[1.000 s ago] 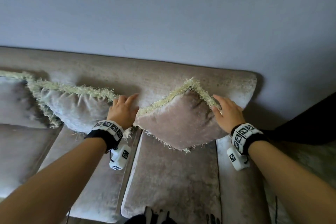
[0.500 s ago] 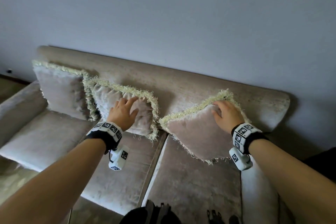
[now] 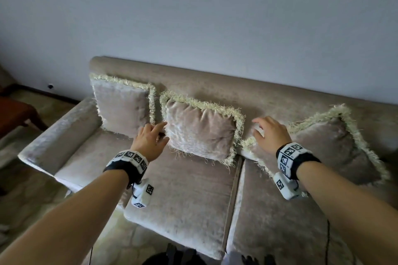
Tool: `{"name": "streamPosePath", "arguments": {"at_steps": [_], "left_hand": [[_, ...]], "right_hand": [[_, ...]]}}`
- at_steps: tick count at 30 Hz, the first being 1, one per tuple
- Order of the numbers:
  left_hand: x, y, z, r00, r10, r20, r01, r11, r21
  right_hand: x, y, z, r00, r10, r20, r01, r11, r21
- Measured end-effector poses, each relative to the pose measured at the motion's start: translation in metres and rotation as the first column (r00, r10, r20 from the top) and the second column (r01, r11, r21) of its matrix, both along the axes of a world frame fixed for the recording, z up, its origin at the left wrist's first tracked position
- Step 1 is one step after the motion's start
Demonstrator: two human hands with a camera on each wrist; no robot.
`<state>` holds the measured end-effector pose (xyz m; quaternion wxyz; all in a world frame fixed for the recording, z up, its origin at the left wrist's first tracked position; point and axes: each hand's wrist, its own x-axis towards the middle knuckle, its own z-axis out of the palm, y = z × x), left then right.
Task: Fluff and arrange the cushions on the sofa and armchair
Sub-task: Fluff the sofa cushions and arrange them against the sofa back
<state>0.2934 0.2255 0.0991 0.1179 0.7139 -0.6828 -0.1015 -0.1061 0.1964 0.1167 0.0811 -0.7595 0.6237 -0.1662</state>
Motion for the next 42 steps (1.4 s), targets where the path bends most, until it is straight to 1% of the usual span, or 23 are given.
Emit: {"name": "streamPosePath", "arguments": {"at_steps": [4, 9, 12, 16, 19, 21, 23, 26, 28, 32, 34, 36, 37, 39, 41, 42], "left_hand": [[0.029, -0.02, -0.014, 0.999, -0.005, -0.043, 0.006, 1.0, 0.015], [0.058, -0.056, -0.042, 0.997, -0.005, -0.077, 0.009, 0.998, 0.057], [0.077, -0.079, -0.057, 0.994, -0.033, -0.104, 0.04, 0.997, 0.07], [0.099, -0.111, -0.068, 0.992, 0.007, -0.123, 0.006, 0.994, 0.106], [0.111, -0.129, -0.086, 0.991, 0.012, -0.134, 0.01, 0.987, 0.163], [0.114, -0.143, -0.103, 0.991, -0.005, -0.137, 0.035, 0.975, 0.22], [0.116, -0.161, -0.122, 0.989, -0.024, -0.146, 0.062, 0.964, 0.258], [0.119, -0.193, -0.159, 0.988, -0.068, -0.136, 0.114, 0.926, 0.359], [0.117, -0.217, -0.189, 0.983, -0.117, -0.142, 0.165, 0.903, 0.398], [0.117, -0.264, -0.254, 0.978, -0.156, -0.139, 0.204, 0.856, 0.476], [0.12, -0.283, -0.286, 0.98, -0.143, -0.141, 0.196, 0.834, 0.516], [0.126, -0.302, -0.319, 0.975, -0.161, -0.152, 0.218, 0.813, 0.54], [0.128, -0.312, -0.338, 0.971, -0.175, -0.16, 0.235, 0.805, 0.545], [0.131, -0.324, -0.361, 0.964, -0.21, -0.164, 0.265, 0.809, 0.525], [0.129, -0.333, -0.388, 0.959, -0.203, -0.195, 0.275, 0.823, 0.497], [0.127, -0.336, -0.398, 0.963, -0.174, -0.205, 0.256, 0.827, 0.5]], "right_hand": [[0.032, -0.018, -0.007, 0.999, 0.014, -0.029, -0.013, 1.0, 0.003], [0.066, -0.068, -0.024, 0.998, 0.007, -0.068, -0.004, 0.999, 0.047], [0.095, -0.1, -0.04, 0.997, 0.032, -0.07, -0.025, 0.995, 0.096], [0.133, -0.136, -0.06, 0.992, 0.094, -0.086, -0.078, 0.982, 0.173], [0.153, -0.153, -0.068, 0.991, 0.104, -0.086, -0.086, 0.978, 0.19], [0.158, -0.167, -0.075, 0.986, 0.106, -0.126, -0.081, 0.978, 0.194], [0.156, -0.183, -0.086, 0.978, 0.086, -0.189, -0.042, 0.974, 0.223], [0.15, -0.2, -0.102, 0.954, 0.008, -0.298, 0.08, 0.956, 0.281], [0.148, -0.21, -0.114, 0.927, -0.021, -0.376, 0.147, 0.939, 0.312], [0.147, -0.231, -0.154, 0.856, 0.003, -0.517, 0.229, 0.894, 0.384], [0.147, -0.242, -0.176, 0.826, 0.0, -0.563, 0.262, 0.885, 0.384], [0.145, -0.254, -0.195, 0.792, -0.012, -0.611, 0.293, 0.884, 0.363], [0.143, -0.26, -0.206, 0.779, -0.025, -0.626, 0.315, 0.879, 0.357], [0.139, -0.269, -0.214, 0.772, -0.045, -0.634, 0.344, 0.868, 0.358], [0.131, -0.277, -0.229, 0.781, -0.057, -0.622, 0.355, 0.859, 0.368], [0.127, -0.279, -0.236, 0.787, -0.062, -0.614, 0.355, 0.859, 0.369]]}}
